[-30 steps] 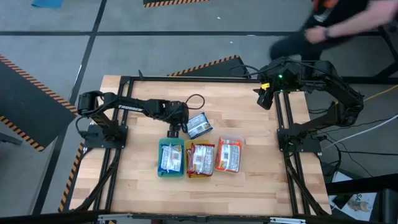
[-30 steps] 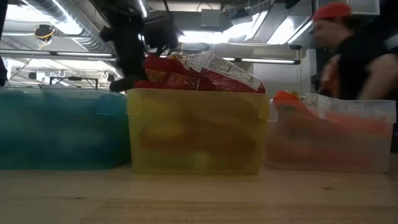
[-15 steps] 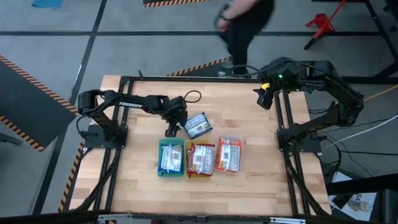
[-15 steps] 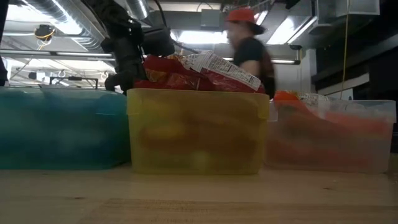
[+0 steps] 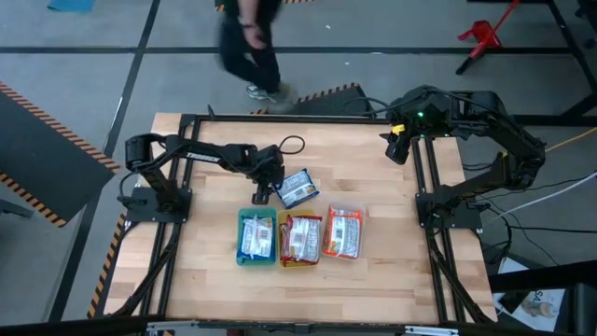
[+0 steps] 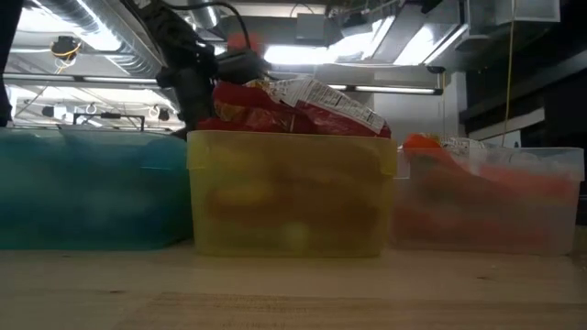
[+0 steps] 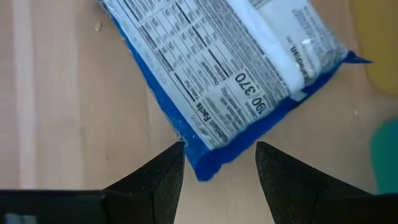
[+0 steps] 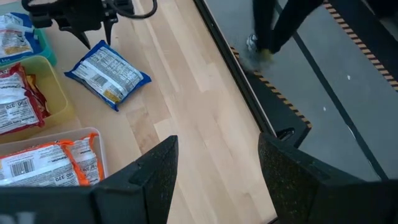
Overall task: Sort Maruchan noodles
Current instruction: Put the blue noodle pack into the green bin
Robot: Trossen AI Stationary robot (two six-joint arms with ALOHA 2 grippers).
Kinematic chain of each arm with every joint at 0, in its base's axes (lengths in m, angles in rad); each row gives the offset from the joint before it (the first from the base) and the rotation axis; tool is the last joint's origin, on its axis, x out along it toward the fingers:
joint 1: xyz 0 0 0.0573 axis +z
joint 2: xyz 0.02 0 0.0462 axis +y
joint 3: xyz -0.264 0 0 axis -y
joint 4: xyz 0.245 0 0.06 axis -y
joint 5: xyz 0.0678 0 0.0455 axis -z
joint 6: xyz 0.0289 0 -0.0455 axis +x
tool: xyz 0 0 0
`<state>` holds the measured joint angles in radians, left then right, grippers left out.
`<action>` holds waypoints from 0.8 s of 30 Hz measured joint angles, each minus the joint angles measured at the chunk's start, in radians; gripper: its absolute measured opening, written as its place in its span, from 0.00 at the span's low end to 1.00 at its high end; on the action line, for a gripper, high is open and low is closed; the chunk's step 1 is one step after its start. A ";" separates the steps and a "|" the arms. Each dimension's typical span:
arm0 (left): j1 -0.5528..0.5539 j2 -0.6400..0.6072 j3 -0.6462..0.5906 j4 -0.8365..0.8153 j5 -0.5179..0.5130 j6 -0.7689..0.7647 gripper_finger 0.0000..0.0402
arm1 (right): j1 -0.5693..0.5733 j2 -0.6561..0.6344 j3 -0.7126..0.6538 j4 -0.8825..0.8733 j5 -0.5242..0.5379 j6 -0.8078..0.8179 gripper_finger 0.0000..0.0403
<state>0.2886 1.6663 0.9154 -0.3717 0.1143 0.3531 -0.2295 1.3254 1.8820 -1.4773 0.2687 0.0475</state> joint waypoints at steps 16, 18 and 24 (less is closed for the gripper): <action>-0.009 0.080 0.000 0.130 -0.070 -0.052 0.47 | 0.000 0.000 0.000 -0.016 0.000 0.000 0.52; -0.008 0.080 0.000 0.137 -0.074 -0.059 0.44 | 0.000 0.000 0.000 -0.016 0.000 0.000 0.52; -0.015 0.118 -0.001 0.180 -0.074 -0.058 0.21 | 0.000 0.000 0.000 -0.016 0.000 0.000 0.52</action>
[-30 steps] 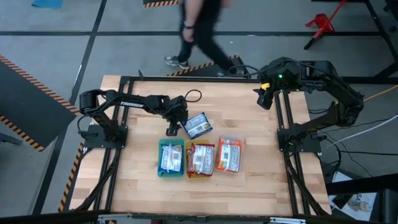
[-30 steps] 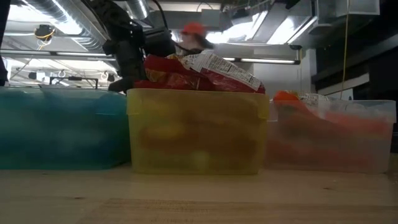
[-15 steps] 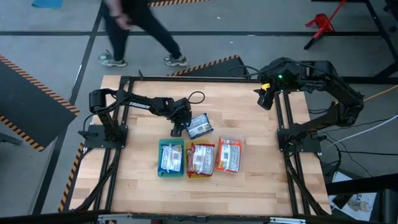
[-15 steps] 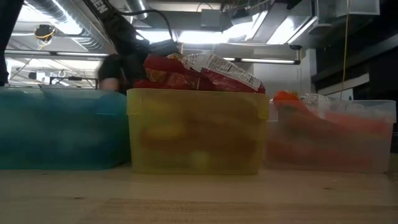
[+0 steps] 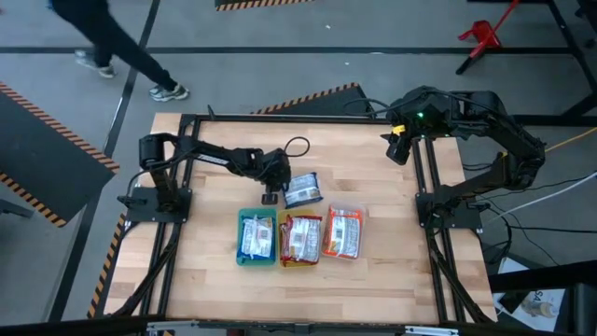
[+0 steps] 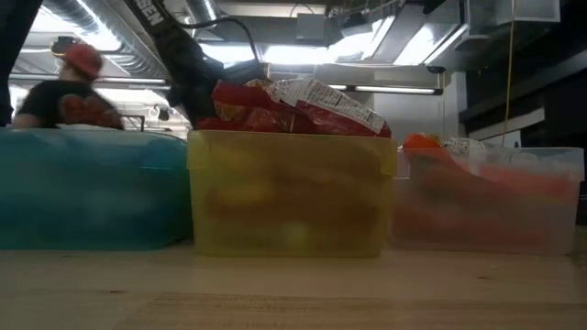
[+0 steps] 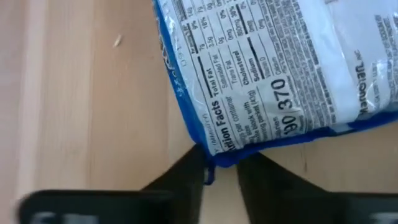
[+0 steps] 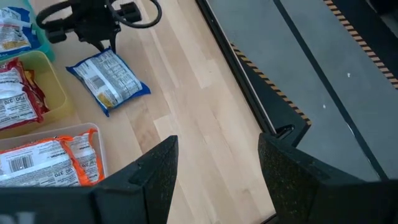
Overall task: Sort Maruchan noodles
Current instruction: Put the blue noodle pack into the green bin
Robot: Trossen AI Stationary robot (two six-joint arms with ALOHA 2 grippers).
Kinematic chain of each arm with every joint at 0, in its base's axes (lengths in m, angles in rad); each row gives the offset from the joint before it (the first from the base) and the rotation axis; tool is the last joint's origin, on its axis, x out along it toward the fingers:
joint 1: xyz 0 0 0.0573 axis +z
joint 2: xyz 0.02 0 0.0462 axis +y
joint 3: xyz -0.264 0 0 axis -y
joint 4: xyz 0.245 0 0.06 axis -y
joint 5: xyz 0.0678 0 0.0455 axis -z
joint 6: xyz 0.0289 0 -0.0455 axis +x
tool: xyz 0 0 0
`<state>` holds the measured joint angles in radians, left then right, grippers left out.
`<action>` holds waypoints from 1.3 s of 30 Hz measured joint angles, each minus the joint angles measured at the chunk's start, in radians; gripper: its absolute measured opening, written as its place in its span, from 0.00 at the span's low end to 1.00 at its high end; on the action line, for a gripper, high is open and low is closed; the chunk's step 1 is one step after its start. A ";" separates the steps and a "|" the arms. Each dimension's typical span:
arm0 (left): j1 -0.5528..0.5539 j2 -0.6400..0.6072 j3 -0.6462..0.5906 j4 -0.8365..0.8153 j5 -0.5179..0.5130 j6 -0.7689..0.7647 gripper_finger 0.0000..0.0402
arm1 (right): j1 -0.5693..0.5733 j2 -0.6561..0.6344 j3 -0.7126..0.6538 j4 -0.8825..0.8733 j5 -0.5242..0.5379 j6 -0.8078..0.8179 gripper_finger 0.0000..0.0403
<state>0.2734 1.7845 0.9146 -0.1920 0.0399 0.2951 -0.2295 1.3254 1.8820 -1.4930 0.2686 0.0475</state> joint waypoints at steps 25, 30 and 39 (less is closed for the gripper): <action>-0.091 -0.268 -0.002 -0.096 -0.263 -0.131 0.00 | 0.000 0.000 0.000 0.000 0.000 0.051 0.52; -0.107 -0.350 -0.001 -0.121 -0.305 -0.155 0.00 | 0.000 0.000 0.000 0.000 0.000 0.053 0.52; -0.172 -0.543 -0.001 -0.222 -0.346 -0.200 0.00 | 0.000 0.000 0.000 0.000 0.000 0.062 0.52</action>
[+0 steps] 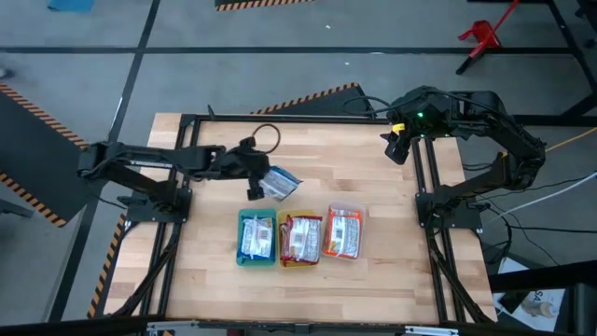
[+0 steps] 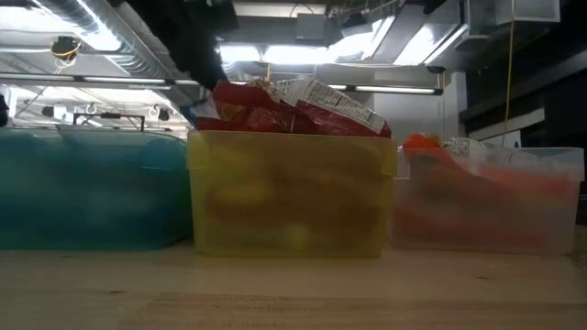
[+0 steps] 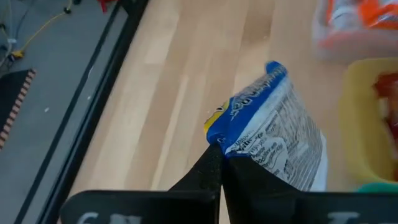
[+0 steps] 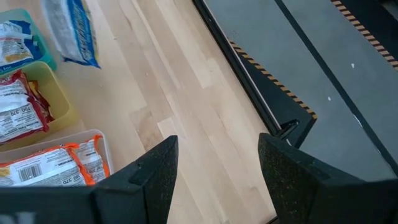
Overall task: Sort Maruchan noodles
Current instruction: Put the blue noodle pack into the green bin
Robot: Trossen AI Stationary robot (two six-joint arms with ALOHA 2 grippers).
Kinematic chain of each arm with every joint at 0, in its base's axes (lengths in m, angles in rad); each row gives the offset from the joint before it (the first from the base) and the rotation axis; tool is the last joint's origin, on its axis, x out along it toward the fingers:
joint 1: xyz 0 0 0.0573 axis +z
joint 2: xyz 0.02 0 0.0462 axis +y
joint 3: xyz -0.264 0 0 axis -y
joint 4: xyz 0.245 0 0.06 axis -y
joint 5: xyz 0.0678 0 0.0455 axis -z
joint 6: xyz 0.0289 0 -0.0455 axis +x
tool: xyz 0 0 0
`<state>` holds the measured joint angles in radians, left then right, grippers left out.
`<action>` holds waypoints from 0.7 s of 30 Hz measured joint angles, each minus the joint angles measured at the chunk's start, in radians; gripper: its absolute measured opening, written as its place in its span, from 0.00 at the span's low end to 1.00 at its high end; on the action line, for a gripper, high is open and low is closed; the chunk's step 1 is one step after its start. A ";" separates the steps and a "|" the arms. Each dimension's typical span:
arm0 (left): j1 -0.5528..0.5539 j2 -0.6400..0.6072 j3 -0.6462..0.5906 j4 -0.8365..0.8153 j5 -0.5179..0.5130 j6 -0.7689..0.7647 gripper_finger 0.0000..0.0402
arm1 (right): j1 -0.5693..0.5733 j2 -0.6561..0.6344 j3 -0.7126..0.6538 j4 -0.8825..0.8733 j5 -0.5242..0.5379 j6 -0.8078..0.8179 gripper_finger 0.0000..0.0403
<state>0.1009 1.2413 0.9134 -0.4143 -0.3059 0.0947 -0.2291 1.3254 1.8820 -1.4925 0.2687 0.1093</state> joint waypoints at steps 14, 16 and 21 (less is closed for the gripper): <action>-0.175 -0.248 0.001 -0.162 0.069 -0.070 0.00 | 0.000 0.000 0.000 0.000 0.000 0.018 0.52; -0.199 -0.267 0.001 -0.188 0.096 -0.091 0.00 | 0.000 0.000 0.000 0.000 0.000 0.018 0.52; -0.263 -0.283 0.001 -0.178 0.212 -0.117 0.00 | 0.000 0.000 0.000 0.001 0.000 0.035 0.52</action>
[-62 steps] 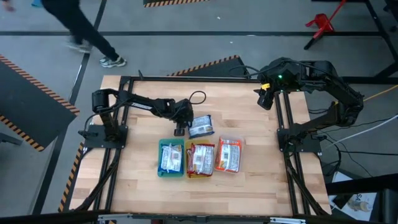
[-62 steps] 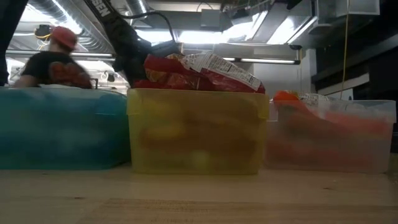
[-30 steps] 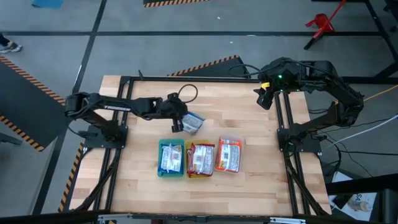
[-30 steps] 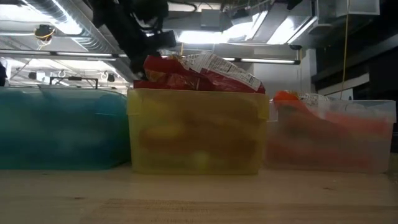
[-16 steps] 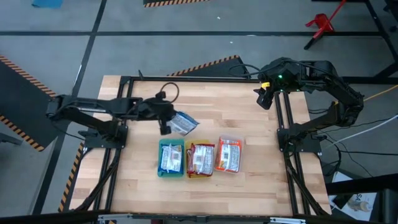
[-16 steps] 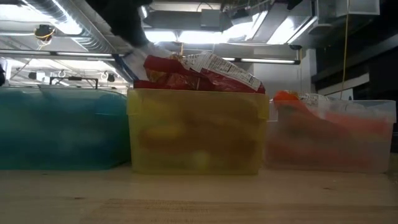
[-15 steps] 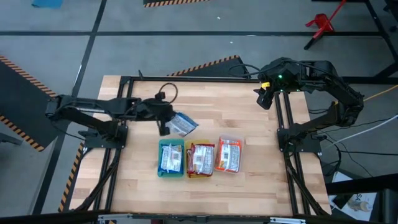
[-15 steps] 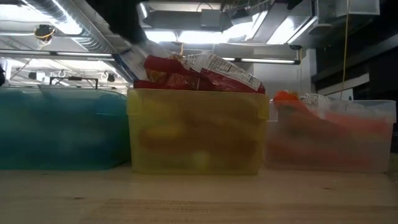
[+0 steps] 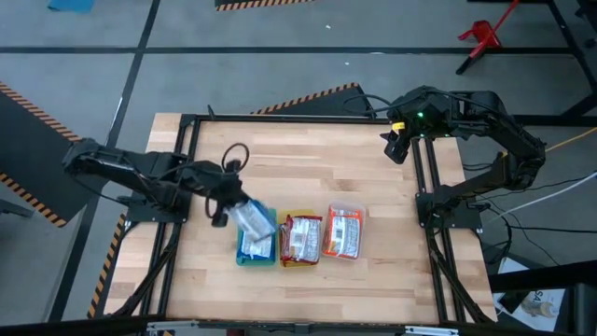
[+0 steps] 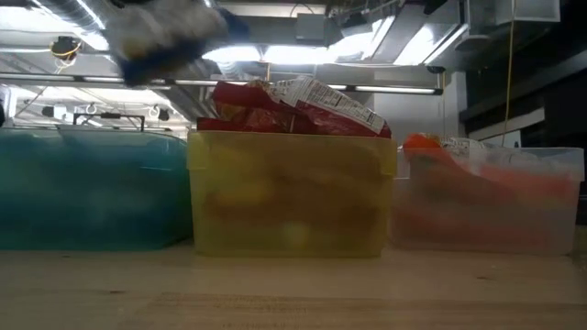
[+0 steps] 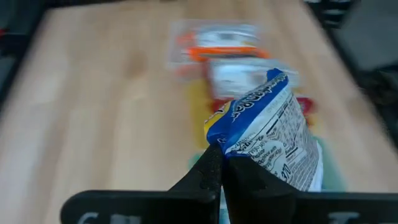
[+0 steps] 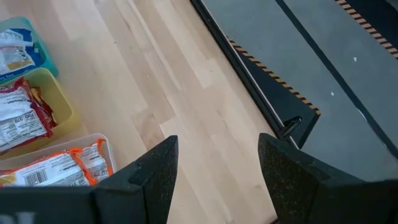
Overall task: Sort Maruchan noodles
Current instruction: Put the blue noodle pack into the green bin
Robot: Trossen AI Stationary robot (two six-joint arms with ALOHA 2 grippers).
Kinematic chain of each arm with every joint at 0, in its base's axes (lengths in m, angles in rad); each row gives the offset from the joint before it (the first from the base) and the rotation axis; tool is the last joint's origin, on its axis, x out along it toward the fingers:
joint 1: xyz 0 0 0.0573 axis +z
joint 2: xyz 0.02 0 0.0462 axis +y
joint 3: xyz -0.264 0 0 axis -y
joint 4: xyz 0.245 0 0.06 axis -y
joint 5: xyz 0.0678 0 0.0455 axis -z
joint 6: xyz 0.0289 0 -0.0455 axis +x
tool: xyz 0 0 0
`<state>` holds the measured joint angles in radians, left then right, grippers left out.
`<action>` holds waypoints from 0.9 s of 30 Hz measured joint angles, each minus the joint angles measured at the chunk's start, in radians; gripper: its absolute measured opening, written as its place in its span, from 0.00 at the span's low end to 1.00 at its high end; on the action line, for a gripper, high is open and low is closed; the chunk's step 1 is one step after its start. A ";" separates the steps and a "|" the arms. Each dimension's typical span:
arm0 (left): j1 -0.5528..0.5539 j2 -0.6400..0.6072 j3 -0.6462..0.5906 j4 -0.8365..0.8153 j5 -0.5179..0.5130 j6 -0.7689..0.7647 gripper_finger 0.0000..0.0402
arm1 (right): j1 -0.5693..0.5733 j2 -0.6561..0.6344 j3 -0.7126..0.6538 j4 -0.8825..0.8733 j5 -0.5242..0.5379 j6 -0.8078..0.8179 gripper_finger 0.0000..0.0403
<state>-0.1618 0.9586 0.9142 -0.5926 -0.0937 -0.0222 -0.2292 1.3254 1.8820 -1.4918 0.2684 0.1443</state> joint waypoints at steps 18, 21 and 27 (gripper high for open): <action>-0.110 0.100 0.001 -0.025 0.167 -0.028 0.00 | 0.000 0.000 0.000 0.001 0.000 0.033 0.52; -0.111 0.143 0.001 -0.027 0.180 -0.013 0.00 | 0.000 0.000 0.000 0.001 0.000 0.033 0.52; -0.101 0.210 0.000 -0.026 0.185 0.038 0.00 | 0.000 0.000 0.000 0.000 0.000 0.032 0.52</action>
<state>-0.2632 1.1690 0.9146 -0.6185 0.0912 0.0153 -0.2294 1.3251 1.8820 -1.4913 0.2687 0.1761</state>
